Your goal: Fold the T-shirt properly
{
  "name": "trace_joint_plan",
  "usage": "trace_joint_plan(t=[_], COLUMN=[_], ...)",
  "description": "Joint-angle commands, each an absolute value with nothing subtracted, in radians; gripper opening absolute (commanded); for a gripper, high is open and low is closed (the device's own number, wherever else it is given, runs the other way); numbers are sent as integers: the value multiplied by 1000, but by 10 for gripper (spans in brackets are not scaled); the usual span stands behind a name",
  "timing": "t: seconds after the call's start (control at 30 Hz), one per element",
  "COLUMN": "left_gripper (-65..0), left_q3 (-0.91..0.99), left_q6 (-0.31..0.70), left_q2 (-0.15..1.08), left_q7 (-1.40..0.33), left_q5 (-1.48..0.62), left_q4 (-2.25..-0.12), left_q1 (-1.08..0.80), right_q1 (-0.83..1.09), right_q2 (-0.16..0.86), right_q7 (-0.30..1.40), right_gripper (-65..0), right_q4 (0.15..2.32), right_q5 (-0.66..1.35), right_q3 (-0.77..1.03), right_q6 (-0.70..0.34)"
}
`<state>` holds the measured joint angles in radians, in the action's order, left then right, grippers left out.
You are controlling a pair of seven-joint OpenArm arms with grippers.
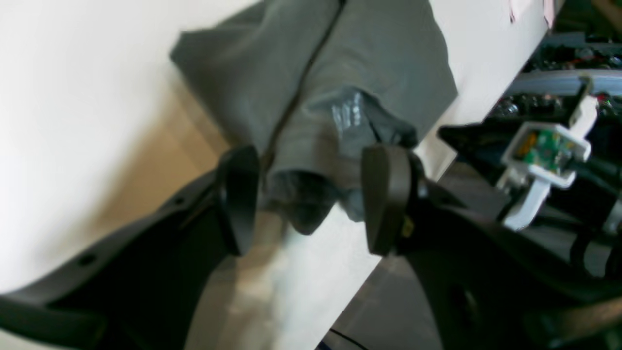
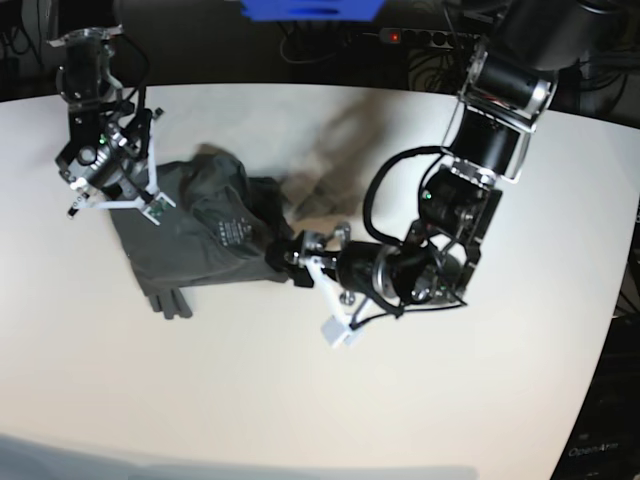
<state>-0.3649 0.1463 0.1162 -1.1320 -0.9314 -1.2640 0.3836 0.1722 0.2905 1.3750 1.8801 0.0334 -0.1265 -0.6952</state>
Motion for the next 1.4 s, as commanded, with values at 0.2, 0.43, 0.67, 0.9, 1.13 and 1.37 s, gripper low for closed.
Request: trace_joint_plan(t=[0.2,0.43,0.67,0.9,1.13,1.37], left_gripper=[-319,-316,-315,-314,-314,-318], left_q3=[-364,-364,-367,-450,-450,-452], left_q6=[153,153,153,153,150,151], left_q2=[110,110,108,111,117,131], left_q7=[-1121,-1121,-1121,-1122,-1129,-1122], left_q5=[-951,-951,-951,-951,-951,-951], left_q4=[-1224,-1218,-1218,-1218,-1218,-1216], left_q1=[437,441,441,443,444,444], right_q1=[163,162,162,163,163,163], right_q2=[285,285,285,285,283,283], right_q7=[1386,1386,1386,1386,1386,1386], right_gripper=[-650,-650,-650,-650,-650,-650], right_q4=[1896,1896,1896,1896,1896,1896], right_q5=[24,24,24,24,24,24], right_q3=[-124,-124,-124,-124,-120,-120], right_q6=[-698,-698,-698,-698,-698,-698])
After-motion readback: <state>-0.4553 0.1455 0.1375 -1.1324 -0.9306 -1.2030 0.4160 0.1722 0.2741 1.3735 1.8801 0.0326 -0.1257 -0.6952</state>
